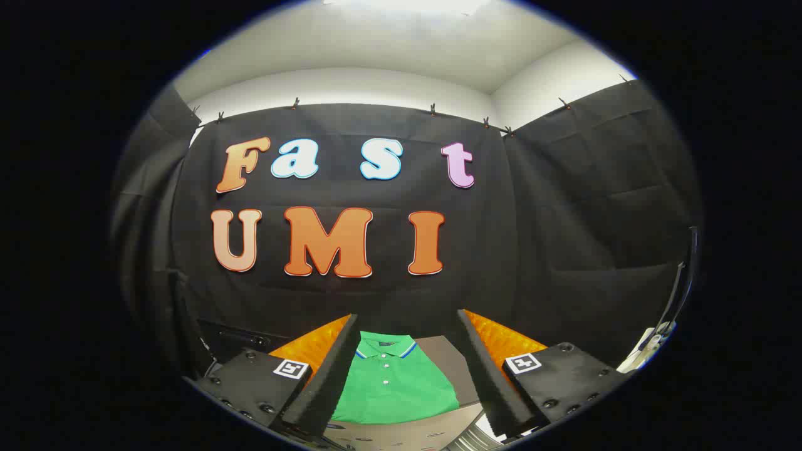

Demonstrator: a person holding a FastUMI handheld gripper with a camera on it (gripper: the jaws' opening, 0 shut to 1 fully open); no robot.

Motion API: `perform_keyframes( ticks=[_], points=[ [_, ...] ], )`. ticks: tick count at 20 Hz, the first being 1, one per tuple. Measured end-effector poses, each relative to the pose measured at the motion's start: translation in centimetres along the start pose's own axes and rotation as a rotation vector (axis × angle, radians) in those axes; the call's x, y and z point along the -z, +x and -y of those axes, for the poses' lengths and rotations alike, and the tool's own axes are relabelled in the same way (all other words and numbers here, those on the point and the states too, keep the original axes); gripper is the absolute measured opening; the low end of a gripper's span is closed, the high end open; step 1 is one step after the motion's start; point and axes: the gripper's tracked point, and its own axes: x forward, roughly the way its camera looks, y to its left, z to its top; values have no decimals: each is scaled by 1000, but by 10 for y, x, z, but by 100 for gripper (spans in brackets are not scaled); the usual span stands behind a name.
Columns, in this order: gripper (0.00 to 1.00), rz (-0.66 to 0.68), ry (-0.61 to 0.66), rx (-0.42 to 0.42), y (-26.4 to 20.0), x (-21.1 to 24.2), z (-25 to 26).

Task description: Put the clothes into the washing machine and then close the washing machine lid.

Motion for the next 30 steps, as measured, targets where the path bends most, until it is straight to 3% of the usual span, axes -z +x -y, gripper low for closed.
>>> perform_keyframes(
  ticks=[26, 30],
  points=[
    [98, -3, 44, -16, 18, 12, -6],
    [98, -68, 1, -27, 49, 17, -6]
  ],
)
